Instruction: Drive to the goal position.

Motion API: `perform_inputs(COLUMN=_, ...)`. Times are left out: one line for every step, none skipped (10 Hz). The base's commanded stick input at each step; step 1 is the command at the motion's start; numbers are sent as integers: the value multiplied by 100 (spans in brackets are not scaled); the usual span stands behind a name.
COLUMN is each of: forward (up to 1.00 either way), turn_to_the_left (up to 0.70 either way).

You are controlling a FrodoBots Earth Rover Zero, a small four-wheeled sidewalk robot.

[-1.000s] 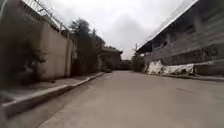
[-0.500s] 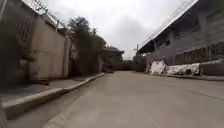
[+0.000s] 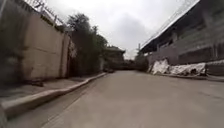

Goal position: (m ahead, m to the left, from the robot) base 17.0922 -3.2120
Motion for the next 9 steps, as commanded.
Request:
perform_inputs(forward=85, turn_to_the_left=0)
perform_inputs(forward=85, turn_to_the_left=0)
perform_inputs(forward=85, turn_to_the_left=0)
perform_inputs(forward=85, turn_to_the_left=0)
perform_inputs(forward=85, turn_to_the_left=0)
perform_inputs(forward=85, turn_to_the_left=-14)
perform_inputs(forward=85, turn_to_the_left=-34)
perform_inputs(forward=85, turn_to_the_left=-33)
perform_inputs(forward=85, turn_to_the_left=-27)
